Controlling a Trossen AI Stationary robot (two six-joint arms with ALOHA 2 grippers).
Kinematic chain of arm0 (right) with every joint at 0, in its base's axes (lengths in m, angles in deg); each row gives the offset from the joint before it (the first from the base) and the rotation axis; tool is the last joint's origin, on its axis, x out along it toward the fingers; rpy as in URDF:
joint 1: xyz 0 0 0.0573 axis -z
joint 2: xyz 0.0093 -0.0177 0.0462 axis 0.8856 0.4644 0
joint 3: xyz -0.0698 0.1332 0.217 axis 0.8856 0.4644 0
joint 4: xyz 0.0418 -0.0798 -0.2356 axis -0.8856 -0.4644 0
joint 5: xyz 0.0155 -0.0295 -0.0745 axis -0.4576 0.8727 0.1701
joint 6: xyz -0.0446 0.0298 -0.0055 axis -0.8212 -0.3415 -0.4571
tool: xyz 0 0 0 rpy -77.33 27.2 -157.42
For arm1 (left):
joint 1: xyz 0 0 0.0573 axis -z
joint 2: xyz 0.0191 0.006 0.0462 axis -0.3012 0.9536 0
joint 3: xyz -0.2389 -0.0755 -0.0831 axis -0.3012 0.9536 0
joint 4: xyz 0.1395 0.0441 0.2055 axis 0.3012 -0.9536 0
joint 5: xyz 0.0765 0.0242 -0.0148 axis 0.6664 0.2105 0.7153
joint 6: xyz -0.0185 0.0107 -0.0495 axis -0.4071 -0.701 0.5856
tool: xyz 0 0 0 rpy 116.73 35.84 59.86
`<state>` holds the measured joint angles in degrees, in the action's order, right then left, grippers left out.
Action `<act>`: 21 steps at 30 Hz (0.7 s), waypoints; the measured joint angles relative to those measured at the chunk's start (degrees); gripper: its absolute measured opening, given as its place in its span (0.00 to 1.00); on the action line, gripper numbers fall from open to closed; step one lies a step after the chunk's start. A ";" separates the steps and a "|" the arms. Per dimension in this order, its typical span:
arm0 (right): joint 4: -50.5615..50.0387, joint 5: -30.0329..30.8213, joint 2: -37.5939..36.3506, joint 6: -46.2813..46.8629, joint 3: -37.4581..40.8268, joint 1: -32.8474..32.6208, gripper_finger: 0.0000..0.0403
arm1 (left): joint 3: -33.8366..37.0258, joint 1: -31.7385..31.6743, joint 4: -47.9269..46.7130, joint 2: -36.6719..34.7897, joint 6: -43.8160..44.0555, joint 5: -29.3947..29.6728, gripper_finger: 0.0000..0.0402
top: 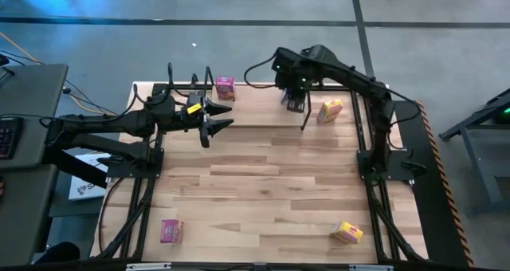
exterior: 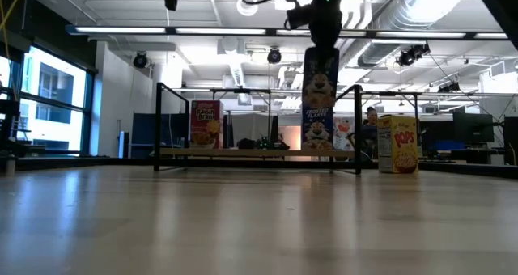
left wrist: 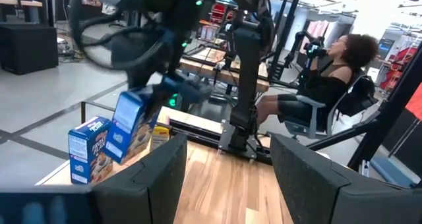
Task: Stack cereal on shelf
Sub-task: Put the blue cereal box aligned with the other blue cereal box on the shelf
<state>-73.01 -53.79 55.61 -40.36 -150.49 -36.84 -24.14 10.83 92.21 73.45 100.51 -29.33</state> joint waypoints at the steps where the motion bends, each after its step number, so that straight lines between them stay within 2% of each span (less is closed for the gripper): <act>1: -0.01 -0.07 0.69 -1.24 0.00 0.05 0.29 | 0.00 0.00 -0.07 0.04 0.00 0.02 0.52; 10: 0.00 0.38 5.76 -12.90 0.02 0.18 0.29 | 0.00 0.00 -0.09 0.04 -0.02 1.23 0.52; 21: 0.10 -2.43 8.51 -10.80 0.02 2.90 0.29 | 0.00 0.00 -0.07 0.04 0.07 1.68 0.52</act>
<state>-72.91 -56.21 64.12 -51.16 -150.47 -33.94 -24.14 10.83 92.15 73.49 100.58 -27.65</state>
